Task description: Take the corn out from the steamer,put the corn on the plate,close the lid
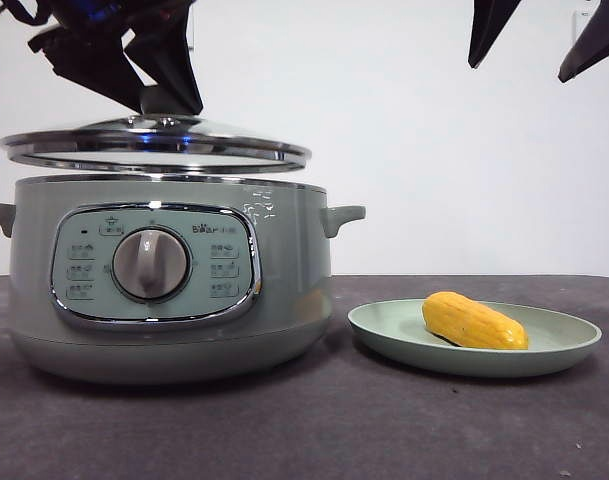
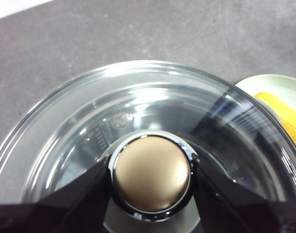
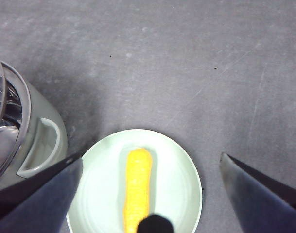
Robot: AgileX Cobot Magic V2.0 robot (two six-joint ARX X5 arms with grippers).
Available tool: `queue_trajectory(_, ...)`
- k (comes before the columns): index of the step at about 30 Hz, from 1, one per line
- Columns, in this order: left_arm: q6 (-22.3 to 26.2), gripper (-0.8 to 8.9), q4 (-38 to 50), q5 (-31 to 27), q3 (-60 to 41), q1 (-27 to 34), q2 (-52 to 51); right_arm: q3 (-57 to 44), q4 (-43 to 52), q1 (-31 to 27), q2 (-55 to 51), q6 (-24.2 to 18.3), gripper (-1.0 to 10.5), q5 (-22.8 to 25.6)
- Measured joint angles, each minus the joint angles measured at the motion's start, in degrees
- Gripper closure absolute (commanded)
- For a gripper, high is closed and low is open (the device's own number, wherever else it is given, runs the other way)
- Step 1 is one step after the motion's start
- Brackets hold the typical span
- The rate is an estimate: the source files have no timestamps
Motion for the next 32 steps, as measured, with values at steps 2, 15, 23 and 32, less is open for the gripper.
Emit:
queue_trajectory(2, -0.04, 8.22, 0.42, 0.66, 0.0, 0.0, 1.01, 0.0, 0.0, 0.0, 0.0, 0.0, 4.7, 0.0)
queue_trajectory(15, -1.49, 8.22, -1.14, 2.27, 0.02, -0.28, 2.75, 0.0, -0.09, 0.0, 0.0, 0.0, 4.7, 0.0)
queue_trajectory(23, -1.07, 8.01, -1.33, 2.19, 0.07, -0.33, 3.04, 0.0, -0.09, 0.02, 0.0, 0.0, 4.7, 0.0)
queue_trajectory(32, -1.01, 3.35, -1.25, 2.45, 0.11, -0.33, 3.23, 0.0, -0.07, 0.0, 0.0, 0.0, 4.7, 0.0)
